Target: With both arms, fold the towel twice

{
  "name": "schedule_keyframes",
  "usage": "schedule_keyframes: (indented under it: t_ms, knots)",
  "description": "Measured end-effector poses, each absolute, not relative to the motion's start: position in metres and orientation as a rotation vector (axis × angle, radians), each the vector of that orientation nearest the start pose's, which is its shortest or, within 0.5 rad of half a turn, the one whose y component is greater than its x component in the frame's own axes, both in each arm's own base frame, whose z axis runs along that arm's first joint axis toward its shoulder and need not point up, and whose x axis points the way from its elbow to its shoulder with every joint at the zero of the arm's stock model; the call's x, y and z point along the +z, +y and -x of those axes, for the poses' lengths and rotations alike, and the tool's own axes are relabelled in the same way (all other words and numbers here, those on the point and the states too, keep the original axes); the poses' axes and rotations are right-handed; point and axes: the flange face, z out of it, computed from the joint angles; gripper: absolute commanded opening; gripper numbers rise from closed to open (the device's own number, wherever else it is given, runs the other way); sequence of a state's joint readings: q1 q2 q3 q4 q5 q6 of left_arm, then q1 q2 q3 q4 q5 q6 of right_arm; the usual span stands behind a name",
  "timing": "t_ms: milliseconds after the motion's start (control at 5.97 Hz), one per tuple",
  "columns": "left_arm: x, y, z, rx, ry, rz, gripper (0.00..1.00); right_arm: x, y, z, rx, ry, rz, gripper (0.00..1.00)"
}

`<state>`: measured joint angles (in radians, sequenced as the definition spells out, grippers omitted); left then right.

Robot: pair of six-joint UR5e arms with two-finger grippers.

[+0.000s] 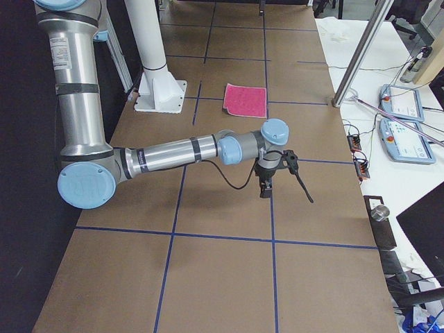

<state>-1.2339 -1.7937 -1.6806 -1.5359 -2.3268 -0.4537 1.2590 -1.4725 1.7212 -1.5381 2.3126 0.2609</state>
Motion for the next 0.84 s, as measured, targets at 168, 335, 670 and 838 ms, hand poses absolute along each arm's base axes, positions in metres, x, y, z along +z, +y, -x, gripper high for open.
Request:
schedule_keyframes:
  t_ms: [168, 335, 670, 838]
  knots:
    - [0.441, -0.575, -0.202, -0.024, 0.825, 0.068, 1.0, 0.496, -0.529, 0.151, -0.119, -0.804, -0.022, 1.0]
    - [0.398, -0.571, -0.262, -0.058, 0.847, 0.11, 1.0, 0.456, -0.522, 0.2, -0.073, -0.825, 0.005, 1.0]
    - [0.313, -0.541, -0.37, -0.184, 0.878, 0.218, 1.0, 0.377, -0.494, 0.31, 0.034, -0.827, 0.038, 1.0]
    - [0.278, -0.522, -0.41, -0.283, 0.874, 0.264, 1.0, 0.349, -0.471, 0.362, 0.105, -0.808, 0.036, 1.0]
